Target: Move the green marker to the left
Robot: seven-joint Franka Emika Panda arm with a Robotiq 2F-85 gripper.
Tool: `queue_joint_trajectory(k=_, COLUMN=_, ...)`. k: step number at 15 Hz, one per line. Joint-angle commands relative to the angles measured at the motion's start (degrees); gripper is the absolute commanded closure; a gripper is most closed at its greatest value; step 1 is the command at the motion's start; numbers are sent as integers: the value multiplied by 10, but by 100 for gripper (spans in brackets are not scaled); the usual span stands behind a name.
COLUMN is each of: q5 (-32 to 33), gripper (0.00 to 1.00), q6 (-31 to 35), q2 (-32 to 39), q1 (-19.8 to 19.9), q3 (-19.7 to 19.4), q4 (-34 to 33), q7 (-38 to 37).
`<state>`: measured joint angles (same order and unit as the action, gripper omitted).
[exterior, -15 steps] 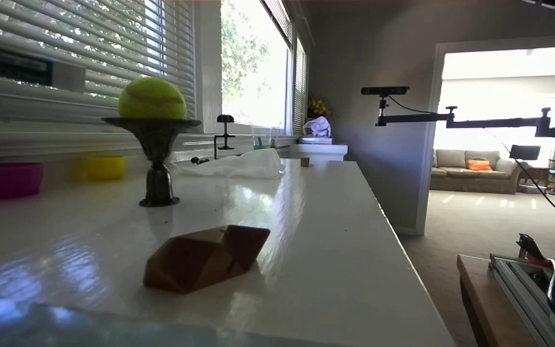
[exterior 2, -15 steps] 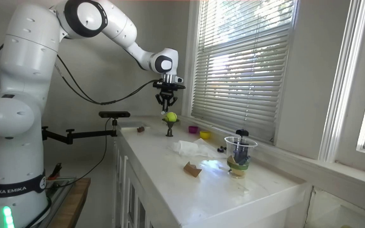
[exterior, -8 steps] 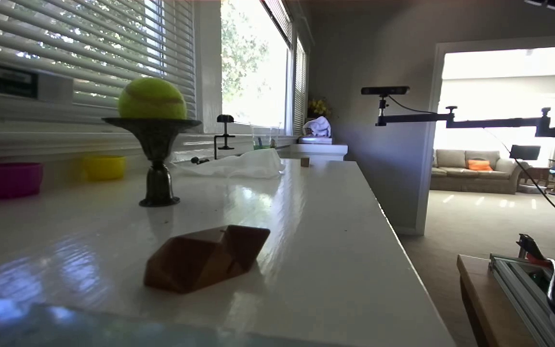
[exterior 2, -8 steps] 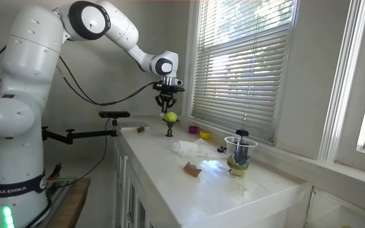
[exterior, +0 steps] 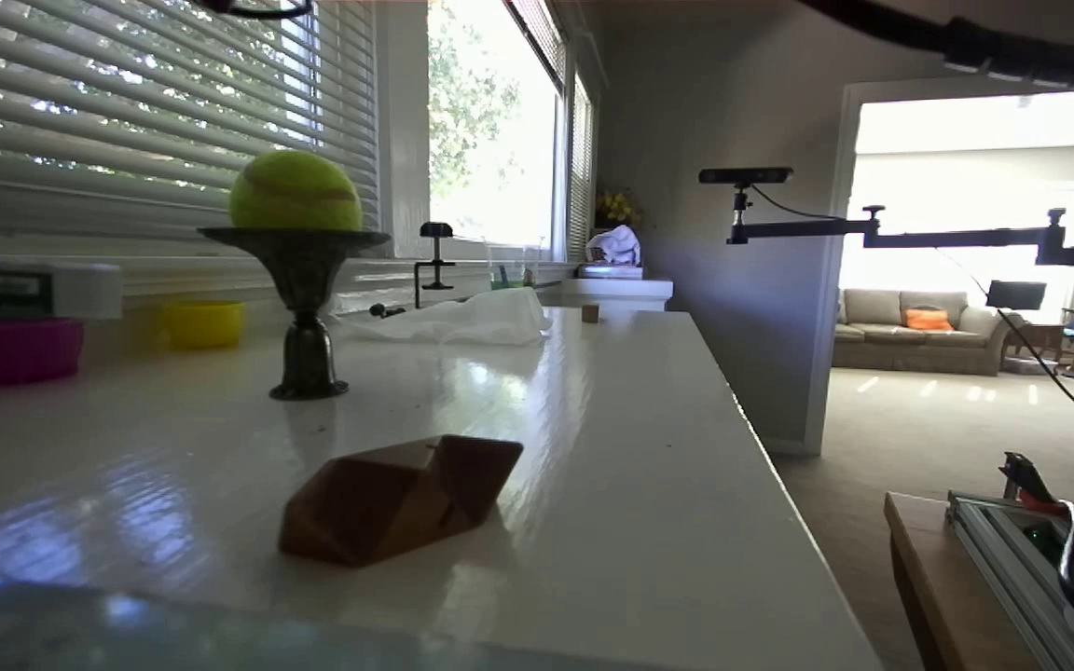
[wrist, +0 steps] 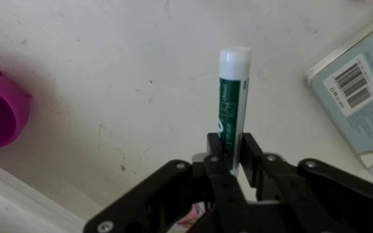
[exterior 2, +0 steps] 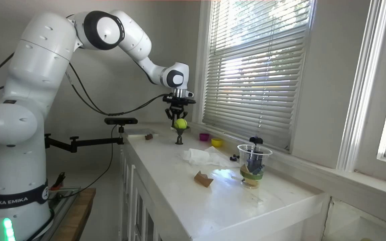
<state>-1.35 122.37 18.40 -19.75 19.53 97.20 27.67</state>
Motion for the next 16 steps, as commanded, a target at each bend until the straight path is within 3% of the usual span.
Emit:
queue_joint_trajectory(k=1, q5=44, gripper=95, q6=1, q2=53, q1=-22, q3=-2, q4=-55, q7=-41)
queue_joint_trajectory(k=9, q5=97, gripper=95, q6=-22, q2=116, q1=-53, q3=-18, q4=-112, q7=-84)
queue_joint_trajectory(k=10, q5=100, gripper=79, q6=-31, q2=122, q1=-55, q3=-19, q4=-121, q7=-86)
queue_joint_trajectory(k=11, q5=104, gripper=53, q6=-35, q2=124, q1=-57, q3=-22, q4=-125, q7=-89)
queue_joint_trajectory(k=13, q5=98, gripper=48, q6=-41, q2=119, q1=-53, q3=-22, q4=-133, q7=-93)
queue_joint_trajectory(k=16, q5=86, gripper=26, q6=-48, q2=103, q1=-44, q3=-22, q4=-143, q7=-94)
